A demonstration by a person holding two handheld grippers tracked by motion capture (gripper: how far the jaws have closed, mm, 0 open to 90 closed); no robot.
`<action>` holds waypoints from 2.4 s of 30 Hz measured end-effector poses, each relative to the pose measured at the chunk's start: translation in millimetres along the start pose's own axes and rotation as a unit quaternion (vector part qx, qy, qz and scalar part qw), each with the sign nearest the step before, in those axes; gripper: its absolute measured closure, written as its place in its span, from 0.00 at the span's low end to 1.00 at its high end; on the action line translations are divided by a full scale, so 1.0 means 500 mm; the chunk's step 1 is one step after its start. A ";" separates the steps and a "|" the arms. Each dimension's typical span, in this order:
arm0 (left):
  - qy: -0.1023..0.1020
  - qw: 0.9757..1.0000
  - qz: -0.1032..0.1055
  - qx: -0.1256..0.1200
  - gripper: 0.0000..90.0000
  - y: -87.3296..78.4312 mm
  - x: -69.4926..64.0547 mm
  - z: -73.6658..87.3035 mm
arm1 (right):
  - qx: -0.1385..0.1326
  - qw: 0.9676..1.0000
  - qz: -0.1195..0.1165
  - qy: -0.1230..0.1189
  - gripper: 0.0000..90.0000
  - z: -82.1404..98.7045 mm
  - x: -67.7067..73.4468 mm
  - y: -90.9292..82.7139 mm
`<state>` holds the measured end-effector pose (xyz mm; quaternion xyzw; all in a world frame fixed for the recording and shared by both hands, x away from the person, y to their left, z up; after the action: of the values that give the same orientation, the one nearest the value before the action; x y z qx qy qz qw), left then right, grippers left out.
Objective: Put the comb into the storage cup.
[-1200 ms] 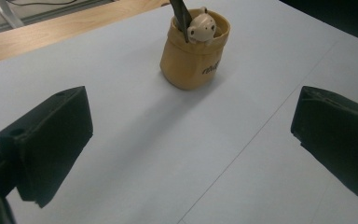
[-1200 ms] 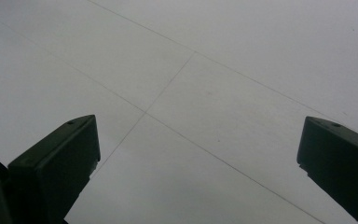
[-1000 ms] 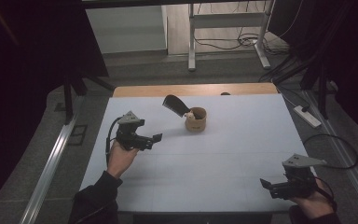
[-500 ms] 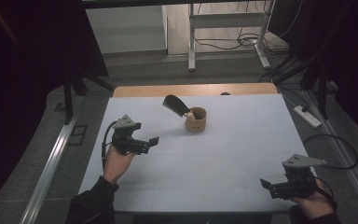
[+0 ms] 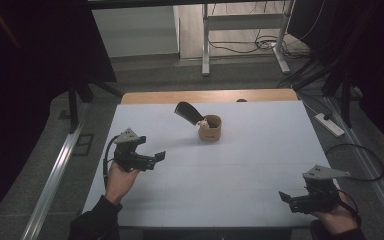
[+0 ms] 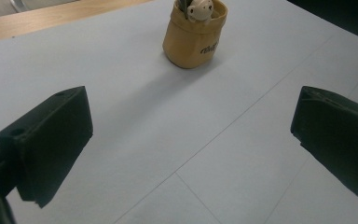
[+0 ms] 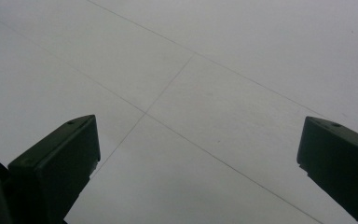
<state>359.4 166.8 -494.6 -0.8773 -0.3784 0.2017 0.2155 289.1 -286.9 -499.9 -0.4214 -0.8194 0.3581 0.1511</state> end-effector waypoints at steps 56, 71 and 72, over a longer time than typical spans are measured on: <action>-0.018 0.999 -0.035 0.016 0.00 -0.113 -0.026 0.107 | 0.001 1.000 0.005 -0.001 0.00 -0.001 0.000 0.002; -0.027 0.998 -0.051 0.019 0.00 -0.145 -0.026 0.138 | 0.001 1.000 0.007 0.000 0.00 -0.001 0.000 0.002; -0.027 0.998 -0.051 0.020 0.00 -0.147 -0.027 0.140 | 0.001 1.000 0.007 0.000 0.00 -0.001 0.000 0.002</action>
<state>272.3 218.3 -510.9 -0.8468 -0.4241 0.2213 0.2325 289.9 -286.5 -500.3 -0.4270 -0.8159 0.3603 0.1489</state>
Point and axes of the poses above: each handheld gripper's, and its own axes: y roughly forward along the jaws, z roughly out of its underside, x roughly to its left, the point moved 7 cm from there along y, roughly forward along the jaws, and after that the axes turned 1 degree about -y, right-handed, at the moved point
